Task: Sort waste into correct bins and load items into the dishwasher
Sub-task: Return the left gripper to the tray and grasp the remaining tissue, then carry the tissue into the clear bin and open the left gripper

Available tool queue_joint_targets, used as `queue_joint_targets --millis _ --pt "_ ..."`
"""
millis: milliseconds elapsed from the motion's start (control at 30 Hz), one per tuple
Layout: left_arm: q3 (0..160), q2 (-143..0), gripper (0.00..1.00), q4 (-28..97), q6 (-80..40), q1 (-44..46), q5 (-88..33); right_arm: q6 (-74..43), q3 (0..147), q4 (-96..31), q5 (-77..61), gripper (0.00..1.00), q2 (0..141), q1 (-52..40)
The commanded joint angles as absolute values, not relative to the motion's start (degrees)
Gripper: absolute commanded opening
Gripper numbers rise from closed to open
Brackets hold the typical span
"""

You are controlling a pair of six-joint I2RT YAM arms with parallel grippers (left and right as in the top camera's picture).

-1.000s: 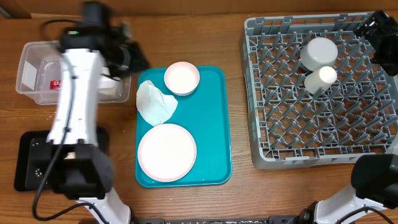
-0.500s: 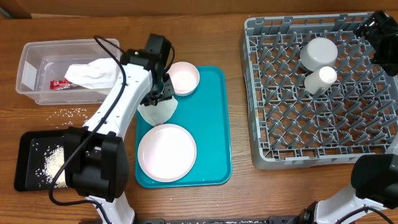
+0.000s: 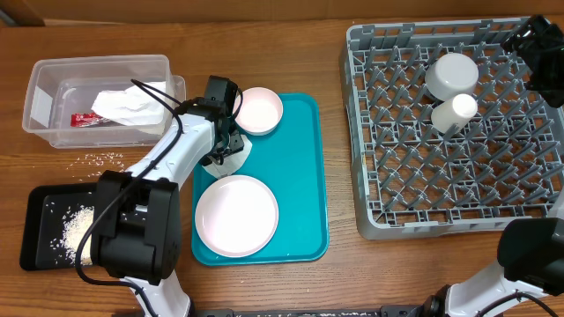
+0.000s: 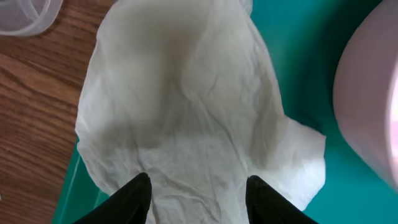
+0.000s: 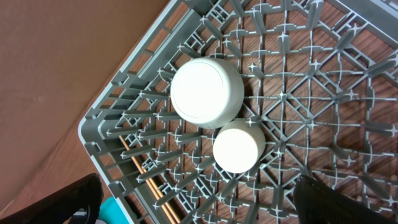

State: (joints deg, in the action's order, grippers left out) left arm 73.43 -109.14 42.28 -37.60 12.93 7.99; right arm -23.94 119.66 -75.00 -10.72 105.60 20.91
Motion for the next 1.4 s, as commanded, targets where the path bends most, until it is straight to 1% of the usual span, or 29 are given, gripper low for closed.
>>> queue_joint_targets --millis 0,400,467,533,600,733,900,933,1133,1367 --pt "73.0 -109.9 0.52 40.6 -38.6 12.7 9.2 -24.1 120.1 -74.7 -11.0 1.00 105.4 20.6" --pt "73.0 -117.3 0.51 39.2 -38.5 12.7 7.9 -24.1 120.1 -74.7 -11.0 1.00 105.5 20.6" --pt "73.0 -117.3 0.37 39.1 -38.6 12.7 7.6 -24.1 120.1 -74.7 -11.0 1.00 105.4 20.6" --pt "73.1 -117.3 0.18 39.2 -38.5 12.7 7.5 -24.1 120.1 -74.7 -11.0 1.00 105.4 20.6" --pt "73.4 -117.3 0.04 39.5 -38.5 12.7 7.5 -24.1 120.1 -74.7 -11.0 1.00 105.4 20.6" --pt "76.5 -117.2 0.04 43.7 -38.5 12.6 7.7 -24.1 120.1 -74.7 -11.0 1.00 105.4 20.6" --pt "87.7 -117.2 0.04 54.1 -37.9 12.6 9.7 -24.1 120.1 -74.7 -11.0 1.00 105.4 20.6" --pt "92.1 -117.2 0.04 57.6 -37.9 12.6 10.8 -24.1 120.1 -74.7 -11.0 1.00 105.4 20.6" --pt "105.7 -117.2 0.04 66.3 -37.9 12.0 12.8 -24.1 120.1 -74.7 -11.0 1.00 105.4 20.6" --pt "114.0 -117.2 0.04 69.0 -36.7 9.1 13.1 -24.1 120.1 -74.7 -11.0 1.00 105.4 20.6"
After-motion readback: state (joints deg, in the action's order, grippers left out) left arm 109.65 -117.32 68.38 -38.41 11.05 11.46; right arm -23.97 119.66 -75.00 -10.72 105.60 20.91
